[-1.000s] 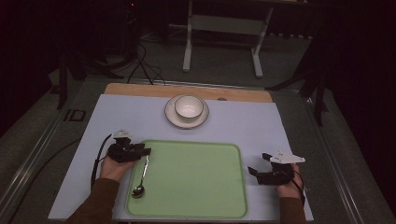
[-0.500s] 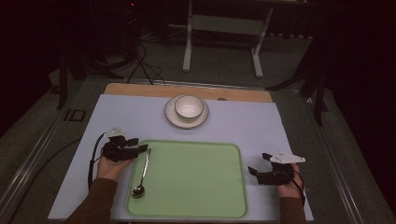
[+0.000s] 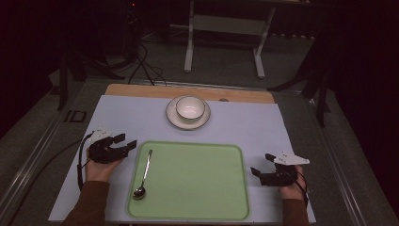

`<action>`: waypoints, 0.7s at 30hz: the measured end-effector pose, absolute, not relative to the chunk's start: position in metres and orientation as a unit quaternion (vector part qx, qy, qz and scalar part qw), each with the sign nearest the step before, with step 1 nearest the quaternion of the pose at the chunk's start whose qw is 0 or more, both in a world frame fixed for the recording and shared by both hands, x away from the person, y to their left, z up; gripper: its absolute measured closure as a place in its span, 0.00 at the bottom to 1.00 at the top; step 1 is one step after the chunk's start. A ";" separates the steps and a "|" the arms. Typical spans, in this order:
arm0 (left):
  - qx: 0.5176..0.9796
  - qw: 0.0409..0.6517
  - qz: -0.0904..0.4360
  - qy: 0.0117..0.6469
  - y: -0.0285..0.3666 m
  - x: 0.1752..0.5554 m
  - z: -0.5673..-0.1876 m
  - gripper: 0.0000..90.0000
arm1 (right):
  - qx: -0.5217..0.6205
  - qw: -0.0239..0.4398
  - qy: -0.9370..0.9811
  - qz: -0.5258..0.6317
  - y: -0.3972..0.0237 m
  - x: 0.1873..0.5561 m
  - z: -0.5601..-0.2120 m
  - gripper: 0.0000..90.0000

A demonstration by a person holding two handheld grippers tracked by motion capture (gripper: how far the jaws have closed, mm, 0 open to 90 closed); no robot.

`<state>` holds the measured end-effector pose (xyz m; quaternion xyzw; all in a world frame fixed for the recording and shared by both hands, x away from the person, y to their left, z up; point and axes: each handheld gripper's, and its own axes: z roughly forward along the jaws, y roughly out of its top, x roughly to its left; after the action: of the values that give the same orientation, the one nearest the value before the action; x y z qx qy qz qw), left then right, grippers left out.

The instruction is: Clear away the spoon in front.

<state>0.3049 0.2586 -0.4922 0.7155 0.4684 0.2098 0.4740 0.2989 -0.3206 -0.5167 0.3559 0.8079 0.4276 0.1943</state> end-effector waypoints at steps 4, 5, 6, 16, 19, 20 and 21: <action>0.711 0.472 0.235 0.465 0.264 0.300 -0.487 0.43 | 0.357 0.197 0.804 0.432 -0.322 0.299 -0.516 0.16; 0.710 0.472 0.241 0.465 0.265 0.299 -0.486 0.43 | 0.358 0.197 0.804 0.433 -0.323 0.299 -0.515 0.16; 0.708 0.472 0.246 0.464 0.266 0.297 -0.485 0.43 | 0.359 0.197 0.802 0.434 -0.323 0.298 -0.515 0.16; 0.696 0.471 0.285 0.461 0.281 0.286 -0.476 0.43 | 0.360 0.206 0.794 0.444 -0.328 0.297 -0.513 0.16; 0.692 0.471 0.290 0.464 0.285 0.284 -0.476 0.42 | 0.362 0.208 0.791 0.448 -0.329 0.297 -0.512 0.16; 0.690 0.471 0.292 0.465 0.287 0.284 -0.475 0.42 | 0.362 0.209 0.789 0.450 -0.330 0.297 -0.511 0.16; 0.690 0.470 0.294 0.466 0.288 0.283 -0.475 0.42 | 0.363 0.210 0.788 0.450 -0.331 0.296 -0.511 0.16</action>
<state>0.2832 0.2882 -0.4751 0.6896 0.4663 0.2935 0.4700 0.2963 -0.3309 -0.5109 0.3628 0.7883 0.4505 0.2097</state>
